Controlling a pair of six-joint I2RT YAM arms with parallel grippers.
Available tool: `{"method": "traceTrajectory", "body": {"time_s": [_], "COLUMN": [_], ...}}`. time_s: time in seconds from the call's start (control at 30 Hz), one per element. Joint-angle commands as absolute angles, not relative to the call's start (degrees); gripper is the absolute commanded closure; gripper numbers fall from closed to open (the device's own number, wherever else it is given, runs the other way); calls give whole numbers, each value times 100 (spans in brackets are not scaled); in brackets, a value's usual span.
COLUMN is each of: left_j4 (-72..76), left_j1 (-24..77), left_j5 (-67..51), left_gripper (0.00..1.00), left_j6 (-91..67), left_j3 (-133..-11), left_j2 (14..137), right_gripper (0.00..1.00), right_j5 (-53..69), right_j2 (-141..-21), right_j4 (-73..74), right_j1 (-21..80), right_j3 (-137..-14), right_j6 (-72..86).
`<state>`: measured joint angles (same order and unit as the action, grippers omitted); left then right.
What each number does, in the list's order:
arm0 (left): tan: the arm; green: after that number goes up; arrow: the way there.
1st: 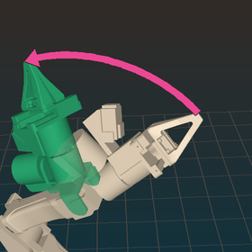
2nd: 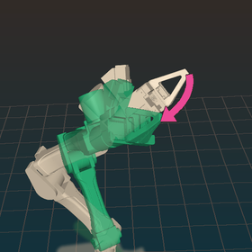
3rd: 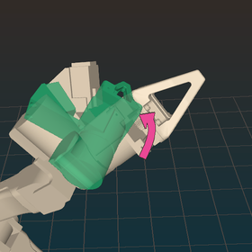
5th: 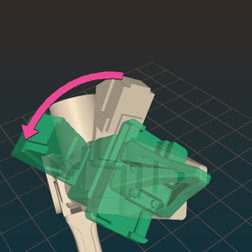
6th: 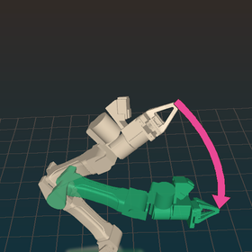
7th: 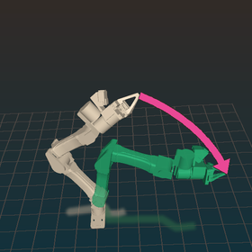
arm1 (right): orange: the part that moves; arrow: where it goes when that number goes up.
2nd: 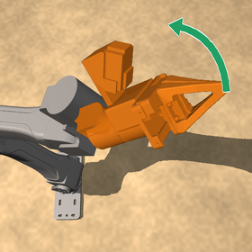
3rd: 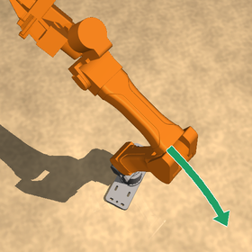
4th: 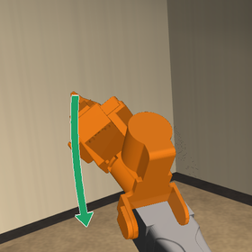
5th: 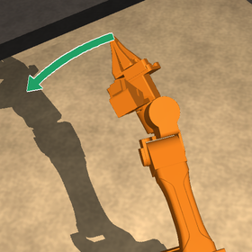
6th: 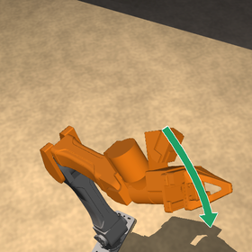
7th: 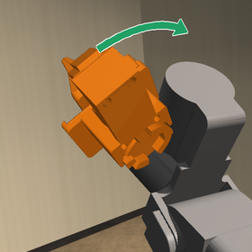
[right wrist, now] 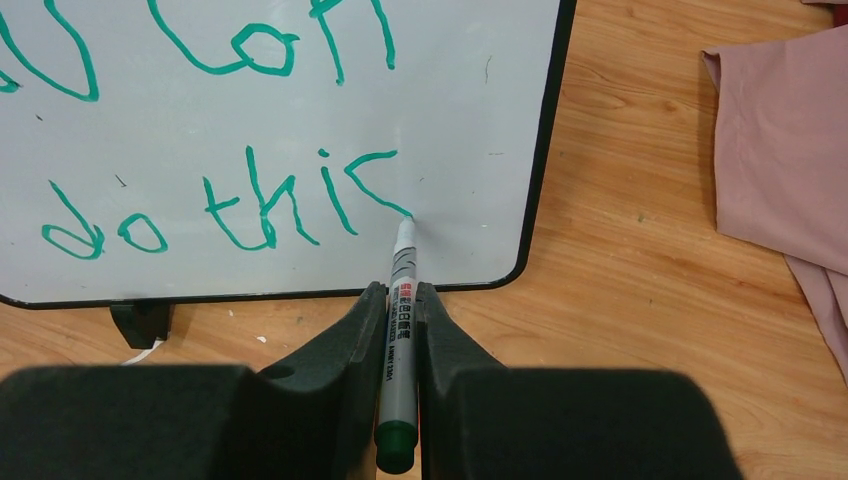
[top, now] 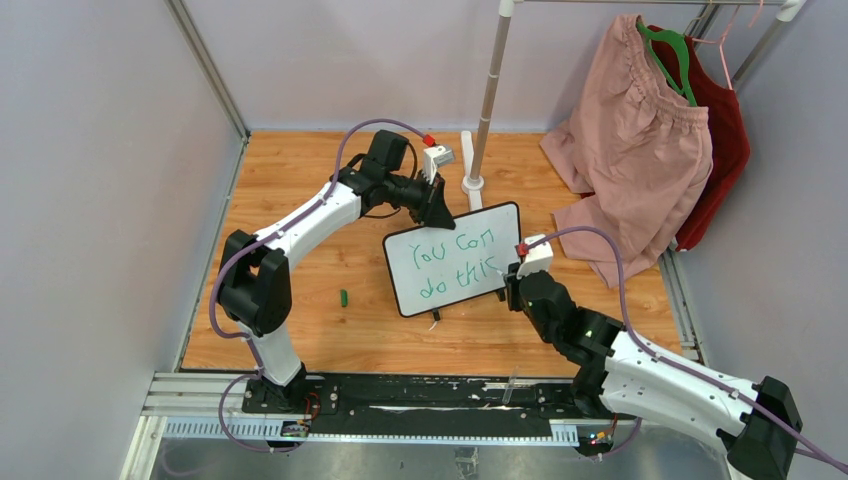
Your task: Write a sentence on the whiteboard
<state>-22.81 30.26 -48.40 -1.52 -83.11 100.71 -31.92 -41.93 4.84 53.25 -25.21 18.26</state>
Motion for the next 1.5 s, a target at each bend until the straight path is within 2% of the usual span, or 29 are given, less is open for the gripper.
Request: {"method": "traceTrajectory", "body": {"time_s": [0.0,1.07,1.47], "left_j4": [-2268,-2267,-2303], "left_j1": [3111,3110,3111], "left_j5": [-4933,-4939,-4876], "left_gripper": [100,100,100], "left_j6": [-185,-189,-134], "left_j3": [-8281,-8268,-8262], "left_j2": [9923,9927,9907], "right_gripper": [100,100,100], "right_j5": [-3084,-2324,-2663], "right_j2": [-4170,-4263,-2720], "right_j4": [656,548,2006], "right_j1": [5229,5282,5283], "right_j3": [-2408,-2609,-2846], "right_j6": [1934,2267,1909]}}
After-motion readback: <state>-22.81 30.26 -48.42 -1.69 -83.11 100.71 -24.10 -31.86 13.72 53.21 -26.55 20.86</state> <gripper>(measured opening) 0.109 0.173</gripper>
